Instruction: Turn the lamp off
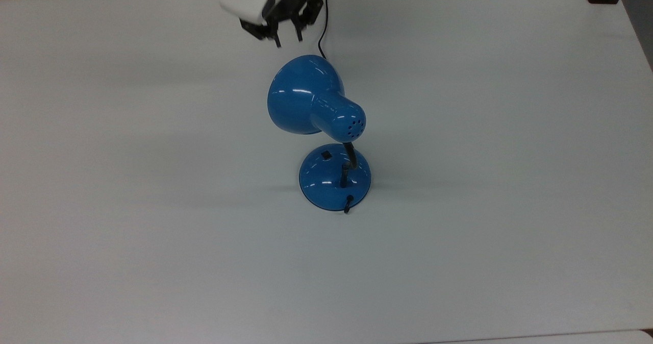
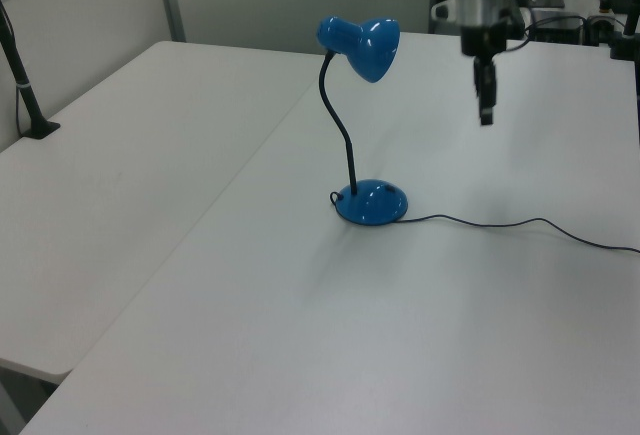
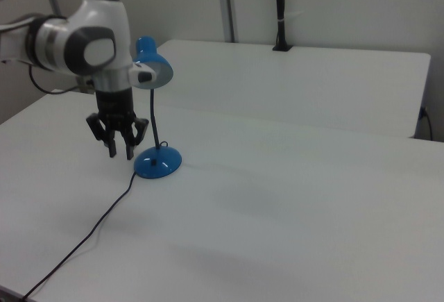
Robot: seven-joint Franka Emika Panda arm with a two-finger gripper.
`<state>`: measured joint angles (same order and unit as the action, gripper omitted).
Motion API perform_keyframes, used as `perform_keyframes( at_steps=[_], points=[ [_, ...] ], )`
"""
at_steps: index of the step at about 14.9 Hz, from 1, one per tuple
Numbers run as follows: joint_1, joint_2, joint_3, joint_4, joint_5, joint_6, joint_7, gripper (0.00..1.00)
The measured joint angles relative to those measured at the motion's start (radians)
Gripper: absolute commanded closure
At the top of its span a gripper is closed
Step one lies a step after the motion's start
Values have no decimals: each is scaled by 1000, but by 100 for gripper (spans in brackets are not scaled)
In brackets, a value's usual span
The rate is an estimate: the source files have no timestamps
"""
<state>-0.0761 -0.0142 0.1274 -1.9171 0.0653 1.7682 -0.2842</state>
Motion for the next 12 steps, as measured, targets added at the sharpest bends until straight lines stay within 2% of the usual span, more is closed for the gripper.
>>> perform_keyframes(
  at_steps=[2,5,9,12],
  points=[
    [0,-33,-9,34,-15,-30,58,0],
    [-2,-44,-54,116,-17,-31,153,0],
    [-24,-39,-88,192,-37,-29,179,0],
    [-28,-36,-93,204,-38,-29,181,0]
  ],
)
